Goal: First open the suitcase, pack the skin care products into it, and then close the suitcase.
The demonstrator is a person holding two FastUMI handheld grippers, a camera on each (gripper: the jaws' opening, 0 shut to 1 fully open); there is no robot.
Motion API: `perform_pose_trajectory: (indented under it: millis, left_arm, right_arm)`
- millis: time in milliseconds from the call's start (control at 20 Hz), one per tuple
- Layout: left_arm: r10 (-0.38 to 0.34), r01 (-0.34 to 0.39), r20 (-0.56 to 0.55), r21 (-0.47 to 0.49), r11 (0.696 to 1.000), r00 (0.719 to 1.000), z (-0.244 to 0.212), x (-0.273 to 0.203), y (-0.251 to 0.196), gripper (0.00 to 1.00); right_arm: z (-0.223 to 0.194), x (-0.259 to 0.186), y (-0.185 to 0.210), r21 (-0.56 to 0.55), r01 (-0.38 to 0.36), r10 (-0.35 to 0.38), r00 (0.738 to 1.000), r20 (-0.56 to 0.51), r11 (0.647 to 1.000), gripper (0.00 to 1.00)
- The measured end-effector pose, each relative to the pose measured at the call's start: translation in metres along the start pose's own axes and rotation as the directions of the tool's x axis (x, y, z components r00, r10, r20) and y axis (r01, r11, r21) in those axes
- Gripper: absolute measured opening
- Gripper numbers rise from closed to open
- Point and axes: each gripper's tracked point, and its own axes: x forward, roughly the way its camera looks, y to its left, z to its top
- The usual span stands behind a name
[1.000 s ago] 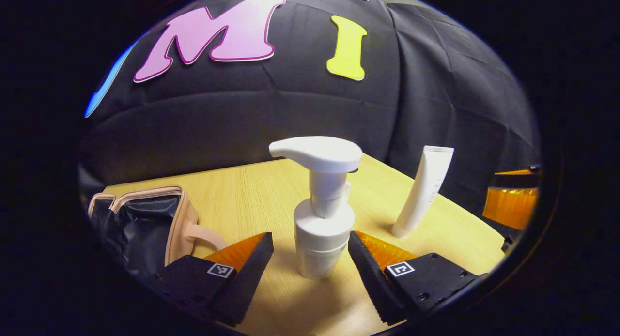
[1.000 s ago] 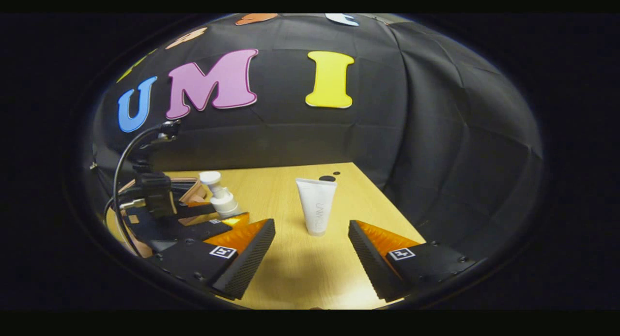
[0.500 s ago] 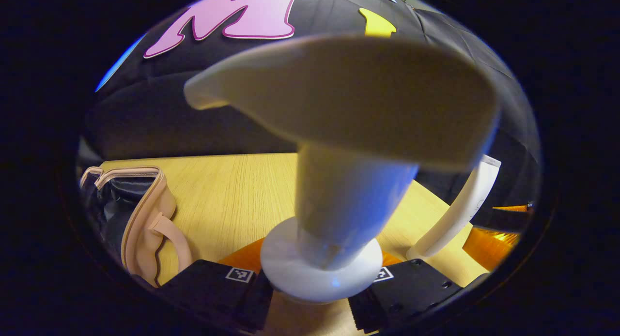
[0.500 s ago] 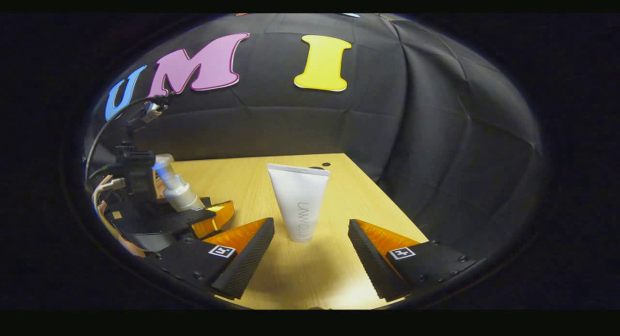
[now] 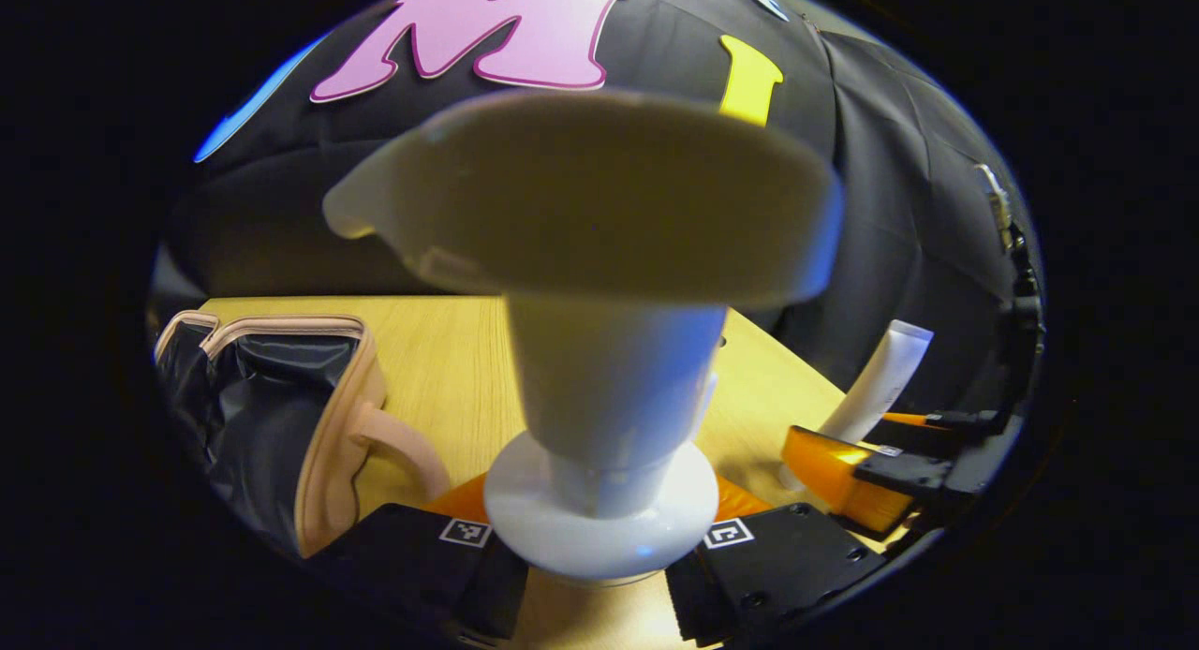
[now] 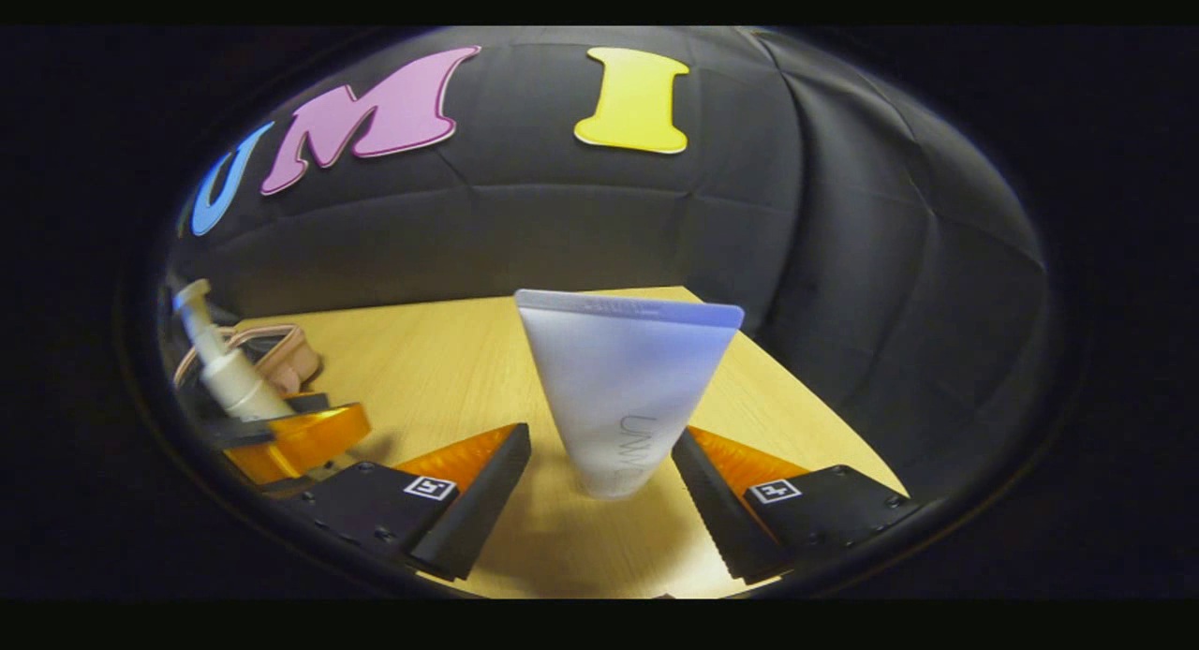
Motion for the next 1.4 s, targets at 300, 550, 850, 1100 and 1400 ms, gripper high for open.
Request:
perform_pose_trajectory:
  millis: [300, 550, 850, 1100, 1400]
  left_arm:
    - [0.007, -0.008, 0.007, 0.019, 1.000, 1.000, 0.001, -0.051, 0.006, 0.67]
    - [0.071, -0.068, 0.072, -0.041, 0.997, 0.995, 0.041, -0.106, 0.045, 0.67]
    - [0.274, -0.273, 0.012, -0.042, 0.961, 0.962, 0.066, -0.152, 0.168, 0.67]
    - [0.379, -0.375, -0.197, 0.058, 0.925, 0.904, 0.015, -0.141, 0.250, 0.68]
    - [0.351, -0.363, -0.460, 0.066, 0.929, 0.815, -0.044, -0.110, 0.268, 0.67]
  right_arm:
    - [0.003, 0.015, 0.000, -0.028, 0.015, -0.014, 1.000, 0.018, 0.999, 0.63]
    - [0.029, -0.018, 0.011, -0.084, -0.031, 0.038, 0.996, 0.083, 0.996, 0.48]
    - [0.062, -0.084, 0.055, -0.165, -0.174, 0.193, 0.975, 0.108, 0.971, 0.48]
    - [0.093, -0.113, 0.097, -0.225, -0.256, 0.292, 0.946, 0.142, 0.940, 0.48]
    - [0.118, -0.127, 0.142, -0.193, -0.304, 0.337, 0.926, 0.170, 0.933, 0.48]
